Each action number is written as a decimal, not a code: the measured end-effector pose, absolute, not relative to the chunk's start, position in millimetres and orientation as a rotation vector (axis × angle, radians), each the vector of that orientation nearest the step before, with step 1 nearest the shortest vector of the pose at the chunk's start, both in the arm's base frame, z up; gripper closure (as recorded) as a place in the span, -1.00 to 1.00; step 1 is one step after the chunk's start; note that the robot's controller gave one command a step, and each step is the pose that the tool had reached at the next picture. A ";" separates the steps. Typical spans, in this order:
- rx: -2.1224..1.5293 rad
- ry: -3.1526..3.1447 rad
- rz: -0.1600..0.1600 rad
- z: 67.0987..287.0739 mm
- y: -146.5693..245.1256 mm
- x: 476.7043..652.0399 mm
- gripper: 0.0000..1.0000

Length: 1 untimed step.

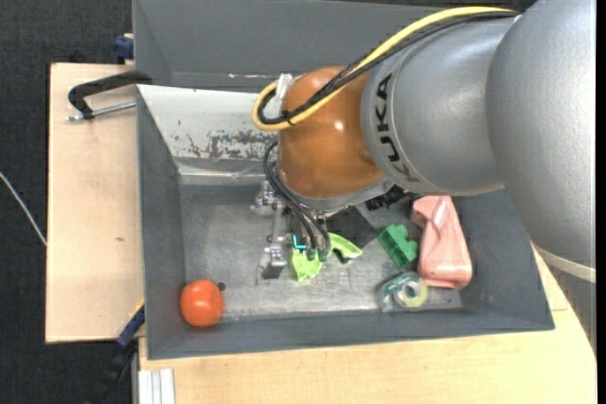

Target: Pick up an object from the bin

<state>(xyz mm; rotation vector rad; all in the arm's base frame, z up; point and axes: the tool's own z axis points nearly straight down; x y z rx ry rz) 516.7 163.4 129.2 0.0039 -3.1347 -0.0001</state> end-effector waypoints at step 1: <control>0.000 -3.141 -0.002 132.9 162.7 518.3 -1.00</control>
Offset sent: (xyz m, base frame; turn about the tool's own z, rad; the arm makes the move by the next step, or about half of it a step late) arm 0.0137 -0.0864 -0.0520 -0.0480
